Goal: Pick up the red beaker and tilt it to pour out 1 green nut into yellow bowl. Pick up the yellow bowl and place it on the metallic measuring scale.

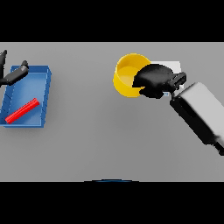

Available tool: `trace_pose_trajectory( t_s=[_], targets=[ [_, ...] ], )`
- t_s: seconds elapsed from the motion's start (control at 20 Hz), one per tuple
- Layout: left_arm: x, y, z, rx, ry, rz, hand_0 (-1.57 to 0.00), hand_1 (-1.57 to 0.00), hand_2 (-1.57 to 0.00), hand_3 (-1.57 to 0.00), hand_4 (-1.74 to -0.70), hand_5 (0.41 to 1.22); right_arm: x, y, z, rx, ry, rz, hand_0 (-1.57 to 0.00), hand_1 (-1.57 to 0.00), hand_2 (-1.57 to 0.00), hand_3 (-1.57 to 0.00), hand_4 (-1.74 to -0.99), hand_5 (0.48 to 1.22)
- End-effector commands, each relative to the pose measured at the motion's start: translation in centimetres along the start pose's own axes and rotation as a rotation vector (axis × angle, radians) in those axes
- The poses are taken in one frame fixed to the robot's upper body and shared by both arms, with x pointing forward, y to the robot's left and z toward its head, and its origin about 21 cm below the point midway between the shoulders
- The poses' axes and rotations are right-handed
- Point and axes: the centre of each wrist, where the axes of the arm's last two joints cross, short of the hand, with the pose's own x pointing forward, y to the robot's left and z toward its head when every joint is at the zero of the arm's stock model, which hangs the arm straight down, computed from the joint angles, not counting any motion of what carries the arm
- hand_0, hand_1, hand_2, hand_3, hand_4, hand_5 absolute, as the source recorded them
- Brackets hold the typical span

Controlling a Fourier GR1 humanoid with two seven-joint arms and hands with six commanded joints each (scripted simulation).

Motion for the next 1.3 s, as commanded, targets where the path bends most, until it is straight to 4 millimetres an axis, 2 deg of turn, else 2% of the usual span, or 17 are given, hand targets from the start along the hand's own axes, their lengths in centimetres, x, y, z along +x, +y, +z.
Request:
trace_pose_trajectory(
  t_s=[0.0, 0.3, 0.4, 0.55, 0.6, 0.7, 0.95, 1.15, 1.25],
  targets=[
    [-0.4, 0.0, 0.0, 0.002, 0.004, 0.002, 0.0, 0.0, 0.0, 0.0, -0.81, 0.741, -0.7, -0.3, 0.4, -0.012, 0.02, 0.0, -1.57, -1.57, -1.57, -1.33, -1.72, 1.221],
    [0.3, 0.0, 0.7, 0.001, 0.027, -0.006, 0.0, 0.0, 0.0, 0.0, -0.81, 0.743, -5.3, -0.4, 0.6, -0.06, 0.177, -0.055, -1.57, -1.57, -1.57, -1.22, -1.72, 1.221],
    [0.3, 0.0, 0.8, 0.004, 0.036, -0.01, 0.0, 0.0, 0.0, 0.0, -0.82, 0.759, -6.9, 0.2, 1.0, -0.067, 0.2, -0.085, -1.57, -1.57, -1.57, -1.2, -1.72, 1.221],
    [0.5, 0.1, 0.7, 0.009, 0.049, -0.015, 0.0, 0.0, 0.0, 0.0, -0.83, 0.773, -8.3, 0.7, 0.3, -0.077, 0.251, -0.105, -1.57, -1.57, -1.57, -1.17, -1.72, 1.221],
    [0.3, 0.1, 0.9, 0.01, 0.052, -0.02, 0.0, 0.0, 0.0, 0.0, -0.83, 0.774, -9.2, 1.0, 0.6, -0.071, 0.257, -0.12, -1.57, -1.57, -1.57, -1.17, -1.72, 1.221],
    [0.3, -0.1, 1.2, 0.006, 0.061, -0.013, 0.0, 0.0, 0.0, 0.0, -0.82, 0.765, -10.6, 1.7, 0.5, -0.061, 0.309, -0.139, -1.57, -1.57, -1.57, -1.21, -1.722, 1.221],
    [-0.1, 0.1, 0.9, 0.009, 0.062, -0.023, 0.0, 0.0, 0.0, 0.0, -0.81, 0.753, -12.2, 4.2, -0.7, -0.052, 0.336, -0.166, -1.57, -1.57, -1.57, -1.39, -1.724, 1.221],
    [0.3, 0.3, 0.9, 0.019, 0.052, -0.02, 0.0, 0.0, 0.0, 0.0, -0.8, 0.733, -12.4, 4.9, -2.0, -0.044, 0.37, -0.174, -1.57, -1.52, -1.56, -1.48, -1.727, 1.221],
    [-0.1, 0.0, 0.8, 0.011, 0.064, -0.02, 0.0, 0.0, 0.0, 0.0, -0.8, 0.725, -12.9, 5.7, -1.9, -0.038, 0.375, -0.185, -1.57, -1.49, -1.57, -1.5, -1.727, 1.221]
  ],
)
